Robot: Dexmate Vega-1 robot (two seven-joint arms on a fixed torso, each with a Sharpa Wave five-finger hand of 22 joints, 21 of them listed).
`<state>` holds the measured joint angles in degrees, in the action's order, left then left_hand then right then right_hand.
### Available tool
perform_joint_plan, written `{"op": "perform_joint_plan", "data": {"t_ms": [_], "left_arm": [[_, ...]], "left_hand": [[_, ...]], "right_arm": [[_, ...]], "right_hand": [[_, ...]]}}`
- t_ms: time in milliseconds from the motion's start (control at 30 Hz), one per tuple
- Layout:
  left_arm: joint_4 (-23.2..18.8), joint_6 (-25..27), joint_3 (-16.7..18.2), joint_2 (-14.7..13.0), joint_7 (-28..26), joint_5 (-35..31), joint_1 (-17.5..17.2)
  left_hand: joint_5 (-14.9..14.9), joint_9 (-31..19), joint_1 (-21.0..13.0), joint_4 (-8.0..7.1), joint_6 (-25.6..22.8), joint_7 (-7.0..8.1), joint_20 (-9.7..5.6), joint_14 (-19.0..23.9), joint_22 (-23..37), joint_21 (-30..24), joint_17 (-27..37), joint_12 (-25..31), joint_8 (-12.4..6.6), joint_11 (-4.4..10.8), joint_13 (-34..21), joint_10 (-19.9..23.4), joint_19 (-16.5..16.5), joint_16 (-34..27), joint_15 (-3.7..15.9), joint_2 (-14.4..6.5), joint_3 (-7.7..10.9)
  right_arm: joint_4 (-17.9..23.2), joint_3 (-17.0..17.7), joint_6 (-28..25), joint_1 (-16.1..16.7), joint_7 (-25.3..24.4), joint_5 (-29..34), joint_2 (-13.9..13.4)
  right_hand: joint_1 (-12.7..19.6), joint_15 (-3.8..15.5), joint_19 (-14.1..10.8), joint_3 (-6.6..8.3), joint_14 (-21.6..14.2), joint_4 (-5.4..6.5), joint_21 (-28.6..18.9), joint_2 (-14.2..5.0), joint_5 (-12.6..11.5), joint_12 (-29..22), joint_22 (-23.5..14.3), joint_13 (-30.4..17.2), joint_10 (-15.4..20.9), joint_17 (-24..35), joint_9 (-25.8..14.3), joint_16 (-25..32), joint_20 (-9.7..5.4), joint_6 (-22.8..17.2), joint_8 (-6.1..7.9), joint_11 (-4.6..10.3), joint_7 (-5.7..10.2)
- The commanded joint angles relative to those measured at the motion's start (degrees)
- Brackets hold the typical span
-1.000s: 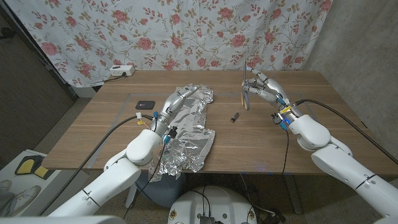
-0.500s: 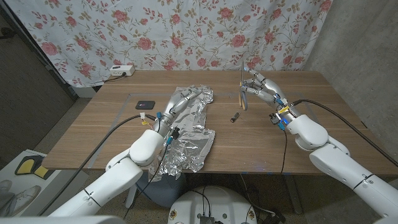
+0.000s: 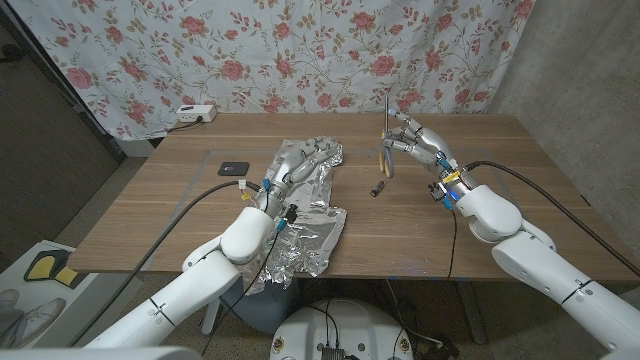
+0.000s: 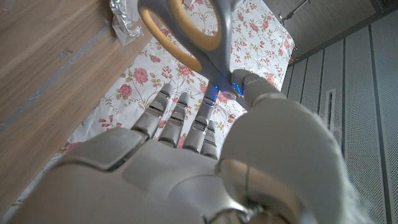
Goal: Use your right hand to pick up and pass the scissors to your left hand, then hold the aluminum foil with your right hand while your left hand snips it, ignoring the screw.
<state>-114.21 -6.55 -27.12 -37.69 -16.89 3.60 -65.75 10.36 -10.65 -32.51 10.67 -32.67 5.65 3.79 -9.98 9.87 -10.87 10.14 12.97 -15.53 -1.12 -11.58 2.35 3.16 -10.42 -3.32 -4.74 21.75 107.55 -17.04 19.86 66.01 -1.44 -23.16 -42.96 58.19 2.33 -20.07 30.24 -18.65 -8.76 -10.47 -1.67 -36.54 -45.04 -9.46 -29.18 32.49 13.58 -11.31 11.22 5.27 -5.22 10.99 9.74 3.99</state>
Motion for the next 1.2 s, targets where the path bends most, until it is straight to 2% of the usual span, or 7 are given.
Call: {"op": "perform_joint_plan", "data": {"t_ms": [33, 433, 733, 1200], "left_arm": [[1.03, -0.50, -2.72, 1.12, 0.86, -3.34, 2.12], [0.77, 0.54, -3.23, 1.59, 1.27, -3.26, 2.18], [1.01, 0.82, -3.48, 1.76, 1.22, -3.23, 2.20], [-0.06, 2.62, -4.04, 1.52, 1.52, -4.11, 2.73]], "left_hand": [[-0.16, -0.16, -1.14, -0.05, -0.21, -0.15, -0.12, -1.04, 0.06, -0.37, 0.00, 0.43, -0.27, 0.72, -0.24, 0.13, -0.46, -0.29, 0.50, 0.63, 0.32], [-0.27, -0.14, -2.32, -0.30, 1.67, -0.99, 0.14, -1.27, 0.07, -0.25, 0.01, 0.18, 0.92, -0.11, -0.26, -0.61, -0.44, -0.14, 0.26, 2.10, 0.12], [-0.33, -0.16, -3.02, -0.53, 0.95, -1.88, 0.24, -1.29, 0.09, -0.22, 0.01, 0.19, 0.99, 0.85, -0.27, -0.67, -0.45, -0.12, 0.09, 2.41, 0.18], [-0.24, -0.19, -3.84, -0.65, 1.20, -2.37, 0.57, -1.35, 0.11, -0.18, 0.01, 0.17, 1.42, 0.48, -0.27, -0.79, -0.40, -0.11, -0.09, 2.40, 0.38]], "right_arm": [[-1.15, -1.14, 0.07, -1.11, 0.84, -1.06, 0.70], [-1.85, -1.46, 0.28, -1.46, 1.30, -1.88, 0.80], [-2.37, -2.38, 0.73, -2.18, 2.03, -2.00, 1.30], [-1.68, -2.80, 0.62, -1.89, 2.19, -1.95, 0.98]], "right_hand": [[0.20, 9.39, 0.31, 0.34, 0.25, 0.11, -0.18, -0.73, -0.27, -0.42, -0.19, -2.66, 1.03, 0.13, -0.13, 0.13, 0.23, -0.41, 0.19, 1.10, 0.23], [0.02, 9.40, 0.35, 0.24, 0.33, 0.15, -0.22, -0.76, -0.36, -0.59, -0.19, -2.60, 1.05, 0.19, -0.14, 0.23, 0.27, -0.46, 0.16, 0.80, 0.18], [-0.04, 9.37, 0.35, 0.33, 0.29, 0.11, -0.26, -0.74, -0.51, -0.70, -0.19, -2.58, 0.98, 0.18, -0.14, 0.27, 0.30, -0.56, 0.18, 0.98, 0.21], [-0.06, 9.48, 0.34, 0.32, 0.31, 0.05, -0.29, -0.78, -0.62, -0.80, -0.19, -2.52, 0.84, 0.20, -0.15, 0.32, 0.36, -0.63, 0.17, 1.06, 0.23]]}}
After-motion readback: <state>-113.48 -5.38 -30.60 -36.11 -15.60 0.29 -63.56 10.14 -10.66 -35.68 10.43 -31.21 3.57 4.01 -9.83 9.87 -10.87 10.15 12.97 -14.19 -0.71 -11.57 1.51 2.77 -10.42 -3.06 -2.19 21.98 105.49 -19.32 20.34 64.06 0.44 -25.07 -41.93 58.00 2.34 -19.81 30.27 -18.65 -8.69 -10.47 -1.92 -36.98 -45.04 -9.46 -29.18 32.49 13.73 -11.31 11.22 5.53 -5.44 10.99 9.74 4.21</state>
